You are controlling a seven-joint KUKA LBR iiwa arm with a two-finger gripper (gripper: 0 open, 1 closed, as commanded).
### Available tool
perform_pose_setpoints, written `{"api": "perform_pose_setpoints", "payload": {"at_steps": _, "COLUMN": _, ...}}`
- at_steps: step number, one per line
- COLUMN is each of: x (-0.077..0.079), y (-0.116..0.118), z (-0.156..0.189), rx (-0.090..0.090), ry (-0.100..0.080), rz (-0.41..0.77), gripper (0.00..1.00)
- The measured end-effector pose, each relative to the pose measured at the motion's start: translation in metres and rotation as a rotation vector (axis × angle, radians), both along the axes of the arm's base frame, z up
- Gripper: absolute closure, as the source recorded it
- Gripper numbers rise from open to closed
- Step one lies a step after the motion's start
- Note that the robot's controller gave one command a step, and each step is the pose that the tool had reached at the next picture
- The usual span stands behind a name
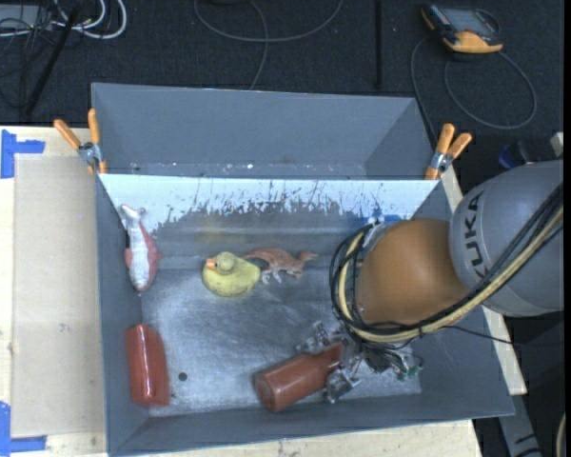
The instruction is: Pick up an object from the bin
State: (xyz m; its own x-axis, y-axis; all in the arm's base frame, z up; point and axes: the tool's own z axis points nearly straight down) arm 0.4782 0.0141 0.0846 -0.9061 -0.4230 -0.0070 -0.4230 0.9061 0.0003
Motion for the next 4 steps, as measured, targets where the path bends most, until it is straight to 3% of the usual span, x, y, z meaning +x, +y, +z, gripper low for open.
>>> {"api": "perform_pose_setpoints", "payload": {"at_steps": 4, "x": 0.000, "y": 0.001, "z": 0.033, "rx": -0.003, "ry": 0.007, "rz": 0.000, "gripper": 1.00}}
